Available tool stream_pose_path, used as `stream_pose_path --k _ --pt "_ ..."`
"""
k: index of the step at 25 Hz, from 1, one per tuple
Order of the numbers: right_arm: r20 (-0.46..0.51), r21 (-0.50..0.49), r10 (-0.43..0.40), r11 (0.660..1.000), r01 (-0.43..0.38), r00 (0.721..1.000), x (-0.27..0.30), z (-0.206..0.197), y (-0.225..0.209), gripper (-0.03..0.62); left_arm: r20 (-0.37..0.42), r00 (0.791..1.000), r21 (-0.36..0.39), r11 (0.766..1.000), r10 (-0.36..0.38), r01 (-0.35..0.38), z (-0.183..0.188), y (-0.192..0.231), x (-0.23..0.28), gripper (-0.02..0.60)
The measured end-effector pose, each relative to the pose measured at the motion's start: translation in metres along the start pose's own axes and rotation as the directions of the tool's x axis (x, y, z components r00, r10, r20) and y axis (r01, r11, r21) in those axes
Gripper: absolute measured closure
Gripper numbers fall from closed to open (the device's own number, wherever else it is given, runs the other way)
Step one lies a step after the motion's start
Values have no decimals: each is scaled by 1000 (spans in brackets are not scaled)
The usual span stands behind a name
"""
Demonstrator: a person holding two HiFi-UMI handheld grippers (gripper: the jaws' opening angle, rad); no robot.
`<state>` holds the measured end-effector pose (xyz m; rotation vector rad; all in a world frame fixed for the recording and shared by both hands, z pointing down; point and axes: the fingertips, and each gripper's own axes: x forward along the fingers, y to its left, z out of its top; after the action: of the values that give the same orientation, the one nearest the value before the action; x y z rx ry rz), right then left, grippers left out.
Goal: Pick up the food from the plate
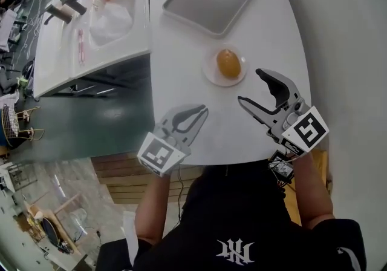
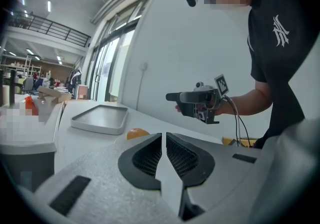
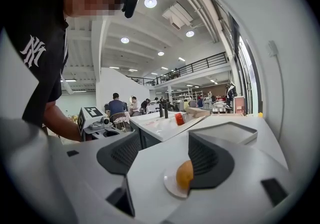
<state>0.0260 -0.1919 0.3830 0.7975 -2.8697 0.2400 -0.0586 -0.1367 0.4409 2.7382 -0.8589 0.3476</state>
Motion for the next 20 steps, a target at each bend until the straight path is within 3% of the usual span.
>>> stream_pose_path --k 20 --pt "-95 73 9 997 -2 995 68 -58 -61 263 -52 998 -55 998 -31 28 -19 42 49 574"
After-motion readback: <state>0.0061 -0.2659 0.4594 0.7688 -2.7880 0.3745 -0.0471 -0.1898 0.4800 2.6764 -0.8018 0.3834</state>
